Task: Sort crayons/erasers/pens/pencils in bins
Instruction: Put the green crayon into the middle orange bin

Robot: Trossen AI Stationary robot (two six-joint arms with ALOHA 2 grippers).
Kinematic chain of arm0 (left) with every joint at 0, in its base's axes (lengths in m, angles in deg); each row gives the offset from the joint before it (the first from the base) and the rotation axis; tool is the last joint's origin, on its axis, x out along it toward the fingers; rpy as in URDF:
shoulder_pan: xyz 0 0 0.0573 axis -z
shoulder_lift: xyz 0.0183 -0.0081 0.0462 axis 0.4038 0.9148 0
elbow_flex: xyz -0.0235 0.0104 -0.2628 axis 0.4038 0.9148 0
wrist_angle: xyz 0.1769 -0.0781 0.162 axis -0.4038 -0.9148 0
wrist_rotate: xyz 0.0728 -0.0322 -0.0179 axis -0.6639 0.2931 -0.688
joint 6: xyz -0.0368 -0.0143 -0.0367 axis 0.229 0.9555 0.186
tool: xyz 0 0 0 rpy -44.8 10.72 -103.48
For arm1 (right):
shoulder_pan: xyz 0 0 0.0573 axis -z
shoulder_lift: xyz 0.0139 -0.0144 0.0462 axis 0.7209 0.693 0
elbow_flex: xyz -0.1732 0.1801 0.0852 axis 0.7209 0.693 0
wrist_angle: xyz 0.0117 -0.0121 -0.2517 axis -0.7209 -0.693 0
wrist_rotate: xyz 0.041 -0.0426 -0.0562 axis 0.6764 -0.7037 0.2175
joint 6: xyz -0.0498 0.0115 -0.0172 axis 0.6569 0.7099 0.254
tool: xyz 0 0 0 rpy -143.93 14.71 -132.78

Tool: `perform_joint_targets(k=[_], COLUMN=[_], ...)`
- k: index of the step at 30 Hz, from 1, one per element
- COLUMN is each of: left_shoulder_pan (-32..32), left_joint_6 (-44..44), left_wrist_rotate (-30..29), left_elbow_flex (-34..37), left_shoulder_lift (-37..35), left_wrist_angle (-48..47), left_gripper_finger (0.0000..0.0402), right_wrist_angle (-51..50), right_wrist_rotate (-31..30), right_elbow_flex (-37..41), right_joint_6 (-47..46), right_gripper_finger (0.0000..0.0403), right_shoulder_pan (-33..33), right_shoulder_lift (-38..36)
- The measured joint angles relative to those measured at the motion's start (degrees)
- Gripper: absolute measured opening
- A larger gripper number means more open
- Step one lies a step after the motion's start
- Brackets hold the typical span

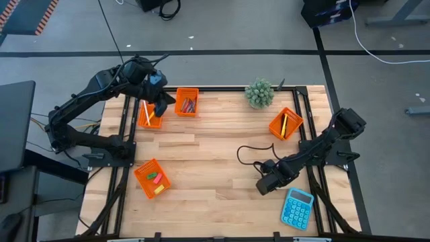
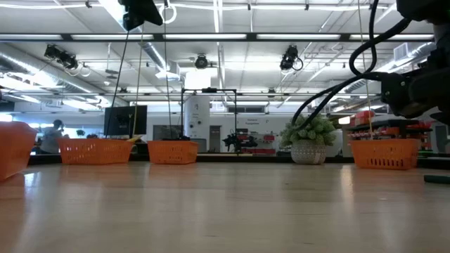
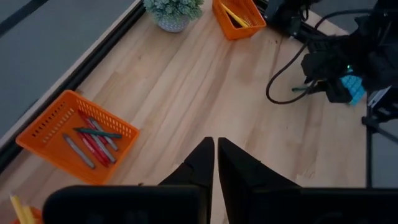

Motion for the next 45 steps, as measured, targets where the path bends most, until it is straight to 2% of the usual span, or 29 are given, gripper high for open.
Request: perform_joint_targets(k=[7,12,29,38,45], left_shoulder_pan=[0.0,0.0,0.0,0.0,0.0], left_joint_6=[6.0,6.2,7.9,7.6,5.5], left_wrist_rotate=[0.0,0.0,-0.1,-0.1,-0.1], left_elbow_flex=[0.0,0.0,0.0,0.0,0.0], left_shoulder_lift=[0.0,0.0,0.0,0.0,0.0], left_wrist_angle=[1.2,1.7,5.0,6.0,6.0], left_gripper_finger=[0.0017,0.0019,0.0018,0.0025,0.0016], right_wrist_angle=[2.7,2.7,-0.8,-0.9,-0.7], right_wrist_rotate=[0.1,0.0,-1.0,-0.8,-3.4], right_elbow_flex=[2.6,2.7,1.5,1.0,-4.5], right_joint_6=[1.0,3.7,3.7,3.4,4.3], right_gripper_finger=[0.0172,0.0165,0.0044,0.0039,0.0038], right_shoulder_pan=[0.1,0.0,-0.2,-0.1,0.2], right_shoulder_lift=[-0.3,-0.3,0.3,0.2,0.4])
